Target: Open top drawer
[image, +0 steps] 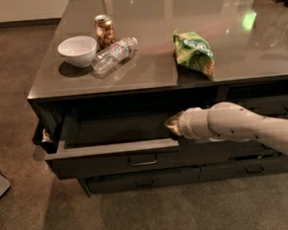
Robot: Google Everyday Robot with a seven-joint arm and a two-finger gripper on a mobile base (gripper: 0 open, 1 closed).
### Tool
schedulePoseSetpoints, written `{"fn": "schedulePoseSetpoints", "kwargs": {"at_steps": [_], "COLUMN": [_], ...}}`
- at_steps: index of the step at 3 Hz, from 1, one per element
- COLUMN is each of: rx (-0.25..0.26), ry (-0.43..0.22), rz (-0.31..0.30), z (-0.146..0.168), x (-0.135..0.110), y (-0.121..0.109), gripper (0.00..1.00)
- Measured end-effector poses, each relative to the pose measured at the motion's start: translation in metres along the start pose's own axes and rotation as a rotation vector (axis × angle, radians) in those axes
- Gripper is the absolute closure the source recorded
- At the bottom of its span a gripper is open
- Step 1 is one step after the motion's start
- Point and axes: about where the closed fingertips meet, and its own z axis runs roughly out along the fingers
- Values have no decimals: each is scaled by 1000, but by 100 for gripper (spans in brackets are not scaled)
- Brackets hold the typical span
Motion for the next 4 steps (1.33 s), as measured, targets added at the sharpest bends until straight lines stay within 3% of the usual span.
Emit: {"fn": "schedulePoseSetpoints", "kwargs": {"at_steps": [1,2,4], "rx": [-4,-20,-71], "ry": [-10,-20,-5], "rz": [-104,-259,-427], "z": [-6,-17,-34], "x": [3,6,1], "y": [-2,-6,-16], "gripper": [11,0,0]}}
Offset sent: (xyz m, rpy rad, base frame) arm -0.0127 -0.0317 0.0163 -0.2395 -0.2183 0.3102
